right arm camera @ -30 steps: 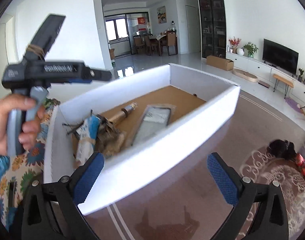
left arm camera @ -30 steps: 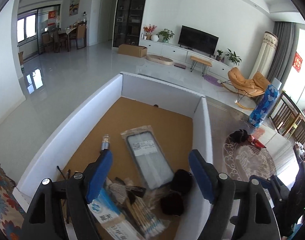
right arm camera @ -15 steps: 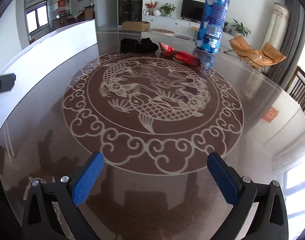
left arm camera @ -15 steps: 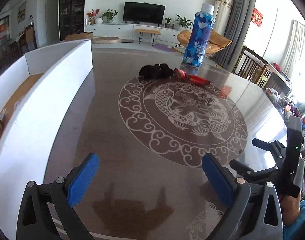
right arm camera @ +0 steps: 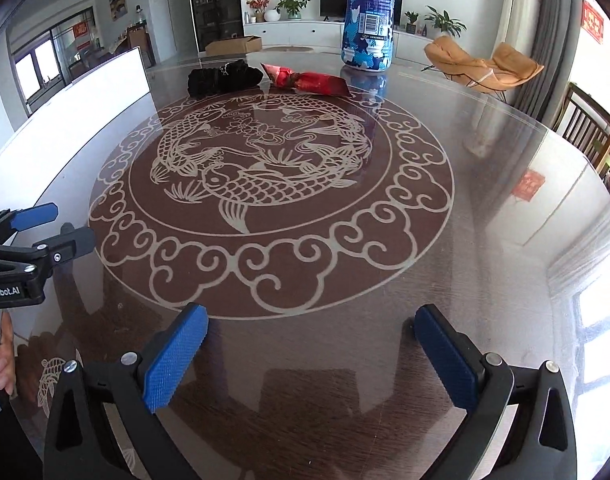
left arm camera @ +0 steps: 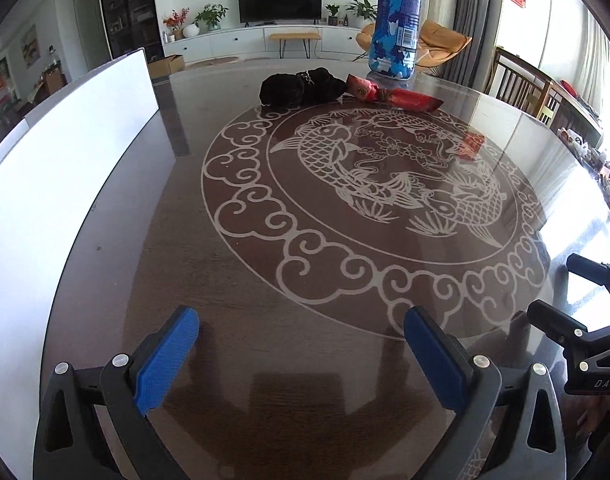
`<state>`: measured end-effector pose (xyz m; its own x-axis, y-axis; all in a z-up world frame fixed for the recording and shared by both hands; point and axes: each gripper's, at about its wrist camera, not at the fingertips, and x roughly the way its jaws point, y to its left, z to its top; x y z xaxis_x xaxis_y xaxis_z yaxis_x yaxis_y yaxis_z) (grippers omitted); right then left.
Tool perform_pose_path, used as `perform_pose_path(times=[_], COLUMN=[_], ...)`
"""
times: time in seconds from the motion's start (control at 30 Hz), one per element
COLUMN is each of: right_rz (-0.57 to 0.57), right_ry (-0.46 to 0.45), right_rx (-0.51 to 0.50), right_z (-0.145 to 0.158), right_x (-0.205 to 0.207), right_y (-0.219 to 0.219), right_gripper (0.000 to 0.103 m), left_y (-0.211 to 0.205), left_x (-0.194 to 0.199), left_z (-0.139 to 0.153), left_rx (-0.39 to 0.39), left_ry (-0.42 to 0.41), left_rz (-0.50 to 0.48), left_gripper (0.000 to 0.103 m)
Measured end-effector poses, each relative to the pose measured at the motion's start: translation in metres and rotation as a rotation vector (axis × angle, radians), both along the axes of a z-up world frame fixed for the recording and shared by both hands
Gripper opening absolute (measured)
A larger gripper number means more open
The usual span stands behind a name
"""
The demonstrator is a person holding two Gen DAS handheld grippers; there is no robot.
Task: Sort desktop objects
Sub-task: 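Return both open grippers over the table toward the remaining pouches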
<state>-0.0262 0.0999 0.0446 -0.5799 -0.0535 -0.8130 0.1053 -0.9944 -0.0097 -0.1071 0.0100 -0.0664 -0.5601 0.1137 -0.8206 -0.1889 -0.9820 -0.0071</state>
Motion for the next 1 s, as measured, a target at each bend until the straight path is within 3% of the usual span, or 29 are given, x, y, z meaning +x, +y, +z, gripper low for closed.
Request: perform_pose_path(times=[1.0], right_rz=[0.0], right_ry=[0.0], right_rx=[-0.001], right_z=[0.0], right_x=[0.0], right_y=[0.0], right_gripper=[0.103], left_y=[0.014], left_x=[-0.039], left_z=[-0.002], left_rx=[-0.021], left_ry=[-0.025], left_rz=[-0.152], left_gripper=[0.103])
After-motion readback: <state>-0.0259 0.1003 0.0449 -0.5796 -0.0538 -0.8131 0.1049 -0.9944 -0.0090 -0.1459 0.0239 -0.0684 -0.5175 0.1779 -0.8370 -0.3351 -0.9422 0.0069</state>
